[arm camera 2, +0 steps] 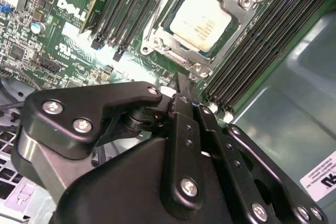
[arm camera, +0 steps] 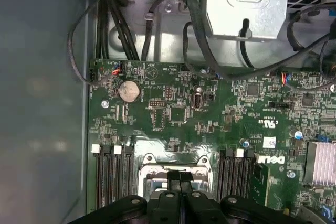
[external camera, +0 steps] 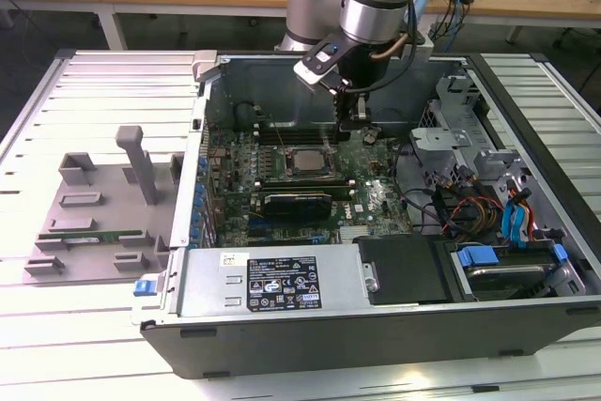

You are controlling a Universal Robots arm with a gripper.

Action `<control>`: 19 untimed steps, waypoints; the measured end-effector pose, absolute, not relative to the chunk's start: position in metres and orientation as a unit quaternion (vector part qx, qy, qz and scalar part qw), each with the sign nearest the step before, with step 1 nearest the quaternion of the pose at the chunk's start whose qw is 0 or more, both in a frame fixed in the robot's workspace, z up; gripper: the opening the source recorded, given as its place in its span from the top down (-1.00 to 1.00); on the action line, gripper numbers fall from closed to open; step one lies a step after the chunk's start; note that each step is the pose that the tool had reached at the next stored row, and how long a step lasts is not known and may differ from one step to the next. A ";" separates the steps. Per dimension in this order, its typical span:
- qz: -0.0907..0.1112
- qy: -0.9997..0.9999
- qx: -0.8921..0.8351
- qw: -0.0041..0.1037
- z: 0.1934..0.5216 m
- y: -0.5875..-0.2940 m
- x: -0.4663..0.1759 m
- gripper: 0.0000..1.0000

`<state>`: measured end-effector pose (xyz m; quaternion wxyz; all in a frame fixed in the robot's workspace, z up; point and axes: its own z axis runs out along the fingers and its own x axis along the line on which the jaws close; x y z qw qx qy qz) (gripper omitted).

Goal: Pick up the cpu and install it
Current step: 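Close the cpu cover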

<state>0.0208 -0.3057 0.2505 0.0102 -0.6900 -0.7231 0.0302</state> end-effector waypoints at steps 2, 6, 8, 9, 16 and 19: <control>0.030 -0.723 -0.690 0.010 0.251 -0.306 0.017 0.79; 0.030 -0.723 -0.690 0.010 0.250 -0.306 0.010 0.79; 0.030 -0.723 -0.690 0.010 0.250 -0.306 0.007 0.79; 0.030 -0.723 -0.690 0.010 0.250 -0.306 0.005 0.79; 0.030 -0.723 -0.690 0.010 0.249 -0.306 -0.010 0.79; 0.030 -0.723 -0.690 0.010 0.249 -0.306 -0.016 0.79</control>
